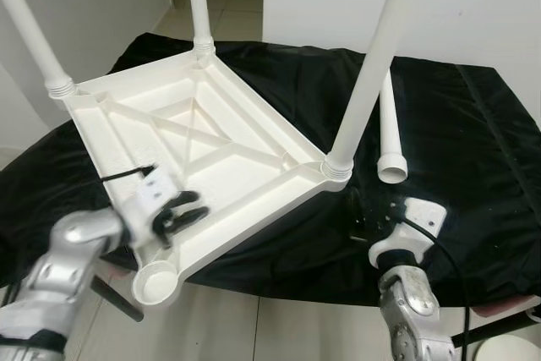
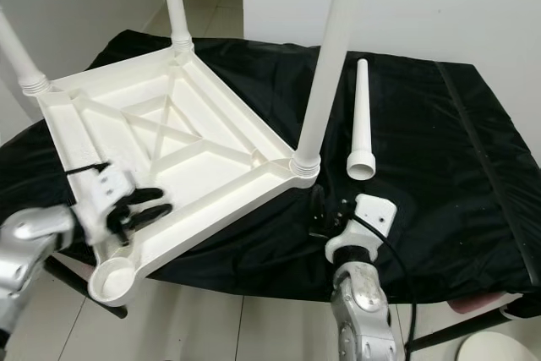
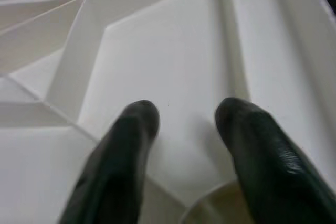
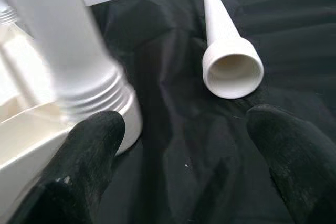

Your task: Building children table

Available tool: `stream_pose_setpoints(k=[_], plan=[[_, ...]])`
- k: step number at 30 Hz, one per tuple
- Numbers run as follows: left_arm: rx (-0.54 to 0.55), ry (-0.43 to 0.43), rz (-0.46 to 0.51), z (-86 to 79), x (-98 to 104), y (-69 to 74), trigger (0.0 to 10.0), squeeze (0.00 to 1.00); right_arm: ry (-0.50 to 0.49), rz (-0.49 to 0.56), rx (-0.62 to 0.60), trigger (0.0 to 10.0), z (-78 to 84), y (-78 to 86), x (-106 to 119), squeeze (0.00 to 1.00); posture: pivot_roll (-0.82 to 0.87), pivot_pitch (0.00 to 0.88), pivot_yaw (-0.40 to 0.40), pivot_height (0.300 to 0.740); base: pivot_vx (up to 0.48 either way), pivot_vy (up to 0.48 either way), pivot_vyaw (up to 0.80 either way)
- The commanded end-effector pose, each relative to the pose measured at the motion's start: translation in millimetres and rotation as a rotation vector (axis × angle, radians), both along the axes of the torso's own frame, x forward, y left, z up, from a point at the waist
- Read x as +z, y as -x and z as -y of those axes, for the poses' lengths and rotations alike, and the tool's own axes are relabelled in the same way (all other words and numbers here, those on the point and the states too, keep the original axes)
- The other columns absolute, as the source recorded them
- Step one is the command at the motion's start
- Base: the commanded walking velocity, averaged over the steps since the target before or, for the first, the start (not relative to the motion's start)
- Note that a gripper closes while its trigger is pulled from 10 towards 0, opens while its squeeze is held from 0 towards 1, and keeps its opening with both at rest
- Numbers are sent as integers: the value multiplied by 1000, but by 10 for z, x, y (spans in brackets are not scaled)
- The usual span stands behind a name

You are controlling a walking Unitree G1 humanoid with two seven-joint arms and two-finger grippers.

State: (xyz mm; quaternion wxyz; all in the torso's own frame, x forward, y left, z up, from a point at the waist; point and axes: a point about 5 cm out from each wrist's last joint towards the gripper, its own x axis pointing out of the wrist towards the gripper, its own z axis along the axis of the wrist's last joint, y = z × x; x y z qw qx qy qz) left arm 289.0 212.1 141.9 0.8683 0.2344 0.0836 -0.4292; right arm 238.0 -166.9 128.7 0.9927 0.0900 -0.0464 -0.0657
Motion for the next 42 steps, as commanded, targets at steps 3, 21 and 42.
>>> stream_pose_setpoints(k=[3,21,42], plan=[[-21,-48,-90,-128,-149,75,10000,1000,-7,0,6,10000,-4,10,-15,0,-37,65,-16,740,0,0,0],[40,124,-48,-161,23,16,10000,0,-9,-9,0,10000,5,-3,-35,0,-27,84,-11,740,0,0,0],[-5,35,-288,-531,44,378,10000,0,-6,-20,11,10000,3,-7,-66,0,-7,90,-15,740,0,0,0]])
